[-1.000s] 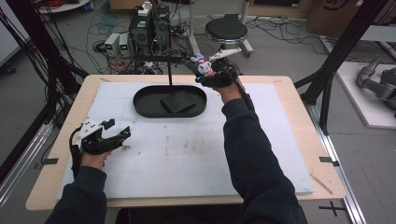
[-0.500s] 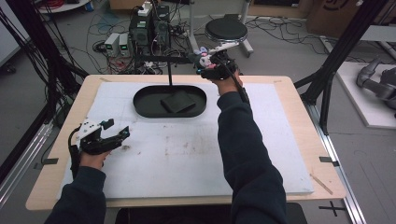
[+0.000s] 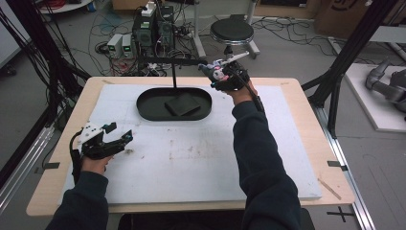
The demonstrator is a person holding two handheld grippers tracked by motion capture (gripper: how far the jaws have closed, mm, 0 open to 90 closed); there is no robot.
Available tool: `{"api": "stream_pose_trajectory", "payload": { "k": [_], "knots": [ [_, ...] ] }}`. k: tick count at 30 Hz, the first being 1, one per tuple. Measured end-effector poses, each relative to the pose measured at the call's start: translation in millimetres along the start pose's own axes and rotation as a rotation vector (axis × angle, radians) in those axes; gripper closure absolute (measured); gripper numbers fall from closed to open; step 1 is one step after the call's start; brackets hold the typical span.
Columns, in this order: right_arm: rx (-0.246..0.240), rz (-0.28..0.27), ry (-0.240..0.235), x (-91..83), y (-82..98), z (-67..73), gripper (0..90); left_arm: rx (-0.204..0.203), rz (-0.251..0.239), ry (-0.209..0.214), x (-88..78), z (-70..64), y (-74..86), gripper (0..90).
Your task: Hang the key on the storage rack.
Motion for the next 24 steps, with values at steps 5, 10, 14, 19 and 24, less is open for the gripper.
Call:
{"api": "stream_pose_trajectory", "payload": {
  "k": [5,10,14,19,24],
  "knots": [
    [-0.041,0.067,0.006,13.8,5.7,10.3,39.5,0.001,0.000,-0.003,-0.3,0.3,0.0,26.5],
    [-0.063,0.085,0.004,31.5,5.4,25.1,39.7,0.000,-0.001,-0.002,-0.6,0.3,-0.2,26.5],
    [-0.048,0.083,-0.005,45.8,5.4,36.3,40.1,0.000,-0.002,-0.002,-0.6,0.6,-0.1,26.5],
    [0.024,0.060,-0.018,56.6,6.7,39.8,40.2,-0.002,-0.003,-0.004,-1.0,1.5,0.0,26.5],
    [0.035,0.053,-0.016,60.4,8.5,39.7,38.0,-0.004,-0.005,-0.002,-0.7,1.5,0.1,26.5]
  ]
}}
Point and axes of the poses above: each handheld gripper's, and its own axes: x roughly forward along the jaws, y roughly out of its underside, z roughly to its left, the point moved 4 cm from there along x, roughly forward along the jaws, and after that the axes turned 6 degrees about y, right-handed, at the moved point
